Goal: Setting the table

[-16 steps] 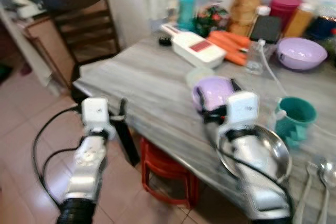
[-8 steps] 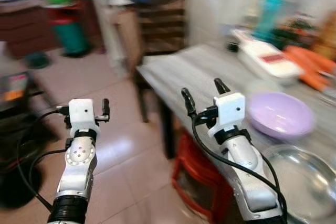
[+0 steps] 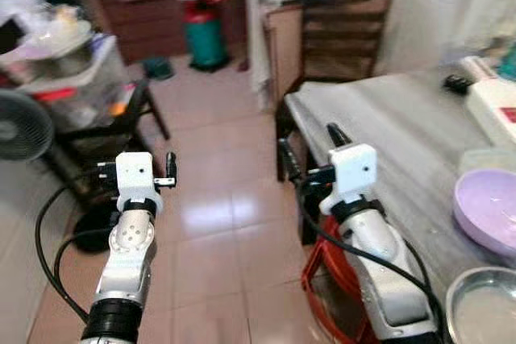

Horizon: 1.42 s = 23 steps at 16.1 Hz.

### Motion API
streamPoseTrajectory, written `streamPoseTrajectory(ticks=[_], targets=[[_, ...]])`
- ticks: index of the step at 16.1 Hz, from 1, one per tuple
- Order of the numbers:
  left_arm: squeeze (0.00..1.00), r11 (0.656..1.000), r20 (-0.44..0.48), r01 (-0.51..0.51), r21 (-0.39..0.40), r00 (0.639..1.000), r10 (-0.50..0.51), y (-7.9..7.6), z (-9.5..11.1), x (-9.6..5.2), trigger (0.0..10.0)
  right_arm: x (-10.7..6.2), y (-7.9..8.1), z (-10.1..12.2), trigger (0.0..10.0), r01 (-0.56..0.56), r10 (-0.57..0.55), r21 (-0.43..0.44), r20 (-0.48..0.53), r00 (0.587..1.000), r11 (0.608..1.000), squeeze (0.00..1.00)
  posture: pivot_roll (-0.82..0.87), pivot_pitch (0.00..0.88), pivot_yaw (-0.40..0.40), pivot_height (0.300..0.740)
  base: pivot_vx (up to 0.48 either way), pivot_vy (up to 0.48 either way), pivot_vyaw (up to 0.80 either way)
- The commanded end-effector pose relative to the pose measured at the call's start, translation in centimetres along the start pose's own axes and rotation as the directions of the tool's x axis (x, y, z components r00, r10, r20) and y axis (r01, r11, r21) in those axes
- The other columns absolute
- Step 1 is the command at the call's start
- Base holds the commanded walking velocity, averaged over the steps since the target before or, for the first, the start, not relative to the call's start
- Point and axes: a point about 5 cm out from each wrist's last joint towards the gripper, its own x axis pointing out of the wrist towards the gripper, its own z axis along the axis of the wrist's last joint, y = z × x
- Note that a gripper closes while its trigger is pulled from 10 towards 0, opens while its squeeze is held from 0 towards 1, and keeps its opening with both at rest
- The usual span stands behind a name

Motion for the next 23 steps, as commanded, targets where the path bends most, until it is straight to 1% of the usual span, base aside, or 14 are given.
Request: streamPoseTrajectory(ticks=[1, 2, 4, 15, 20, 23], targets=[[0.0, 1.0, -0.002, -0.014, 0.017, 1.0, 0.014, 0.3, 0.1, 0.2, 10.0, 0.2, 0.2, 0.1, 10.0, 0.001, -0.001, 0.02, 0.004, 1.0, 1.0, 0.0, -0.11, 0.0, 0.078, 0.74, 0.0, 0.0, 0.0], [0.0, 1.0, -0.006, -0.02, 0.02, 1.0, 0.02, 0.4, 0.0, 0.2, 10.0, 0.2, 0.1, 0.1, 10.0, 0.004, -0.004, 0.022, 0.002, 1.0, 1.0, 0.0, -0.11, 0.0, 0.078, 0.74, 0.0, 0.0, 0.0], [0.0, 0.999, -0.008, -0.024, 0.021, 1.0, 0.025, 0.3, -0.1, 0.2, 10.0, 0.2, 0.1, 0.0, 10.0, 0.01, -0.01, 0.031, -0.004, 1.0, 0.999, 0.0, -0.11, 0.0, 0.078, 0.74, 0.0, 0.339, 0.0], [0.0, 0.999, -0.017, -0.031, 0.036, 0.999, 0.032, 0.2, -0.3, 0.3, 10.0, 0.3, 0.1, -0.3, 10.0, 0.011, -0.01, 0.042, -0.018, 1.0, 0.999, 0.0, -0.11, 0.0, 0.078, 0.74, 0.0, 0.465, 0.0], [0.0, 0.999, -0.021, -0.03, 0.04, 0.999, 0.031, 0.0, -0.4, 0.3, 10.0, 0.3, 0.0, -0.4, 10.0, 0.021, -0.02, 0.042, -0.021, 1.0, 0.999, 0.0, -0.11, 0.0, 0.078, 0.74, 0.0, 0.48, 0.76], [0.0, 0.999, -0.027, -0.025, 0.043, 0.999, 0.026, 0.0, -0.6, 0.4, 10.0, 0.2, -0.3, -1.0, 10.0, 0.037, -0.035, 0.055, -0.043, 0.998, 0.998, 0.0, -0.11, 0.0, 0.078, 0.74, 0.0, 0.48, 0.0]])
